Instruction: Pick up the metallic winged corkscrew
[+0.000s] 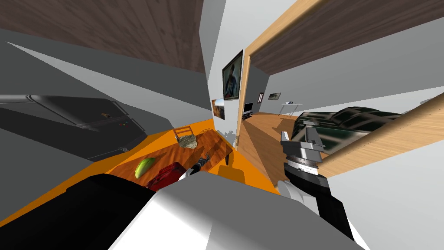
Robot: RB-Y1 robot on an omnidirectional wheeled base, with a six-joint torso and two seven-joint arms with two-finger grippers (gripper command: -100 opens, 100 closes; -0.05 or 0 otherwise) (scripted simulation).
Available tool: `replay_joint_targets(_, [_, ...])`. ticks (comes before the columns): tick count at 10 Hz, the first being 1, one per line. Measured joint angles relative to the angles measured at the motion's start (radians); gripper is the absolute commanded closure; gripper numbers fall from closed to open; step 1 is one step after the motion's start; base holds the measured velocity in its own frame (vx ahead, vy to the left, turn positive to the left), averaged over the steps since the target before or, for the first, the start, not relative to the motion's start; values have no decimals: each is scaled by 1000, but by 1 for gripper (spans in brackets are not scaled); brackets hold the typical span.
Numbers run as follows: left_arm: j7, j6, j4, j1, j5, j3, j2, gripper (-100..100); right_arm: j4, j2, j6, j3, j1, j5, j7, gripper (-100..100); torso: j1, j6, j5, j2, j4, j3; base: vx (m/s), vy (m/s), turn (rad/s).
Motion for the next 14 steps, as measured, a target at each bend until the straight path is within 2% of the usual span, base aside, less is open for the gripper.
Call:
replay_joint_targets(2, [-8, -6, 35, -12, -8, -3, 6, -100, 0, 0, 0, 0, 0, 0, 0, 0, -1, 0, 0, -1, 0, -1, 57, -8, -59])
replay_joint_targets(3, [-8, -6, 36, -13, -8, -4, 6, 0, 0, 0, 0, 0, 0, 0, 0, 0, -1, 0, 0, 1, 0, 0, 6, -1, 4])
replay_joint_targets(4, [-8, -6, 36, -13, -8, -4, 6, -100, 0, 0, 0, 0, 0, 0, 0, 0, -1, 0, 0, 3, 1, 2, -24, 58, -175])
replay_joint_targets(7, [-66, 23, 42, -37, 9, 39, -39, -100, 0, 0, 0, 0, 0, 0, 0, 0, 5, 0, 1, 7, 1, 4, -45, 91, -83])
replay_joint_targets(9, [-127, 28, 76, -68, 27, 83, -72, -100, 0, 0, 0, 0, 0, 0, 0, 0, 5, 0, 1, 7, 2, 4, -55, 95, -121])
replay_joint_targets(11, [-171, 56, 69, -81, 39, 112, -107, -100, 0, 0, 0, 0, 0, 0, 0, 0, 4, 0, 1, 7, 2, 4, -47, 82, -122])
replay_joint_targets(12, [-204, 60, 93, -100, 49, 140, -125, -100, 0, 0, 0, 0, 0, 0, 0, 0, 4, 0, 1, 7, 2, 4, -66, 87, -119])
replay_joint_targets(14, [-254, 86, 86, -114, 62, 172, -165, -100, 0, 0, 0, 0, 0, 0, 0, 0, 5, 0, 1, 8, 2, 5, -48, 68, -67])
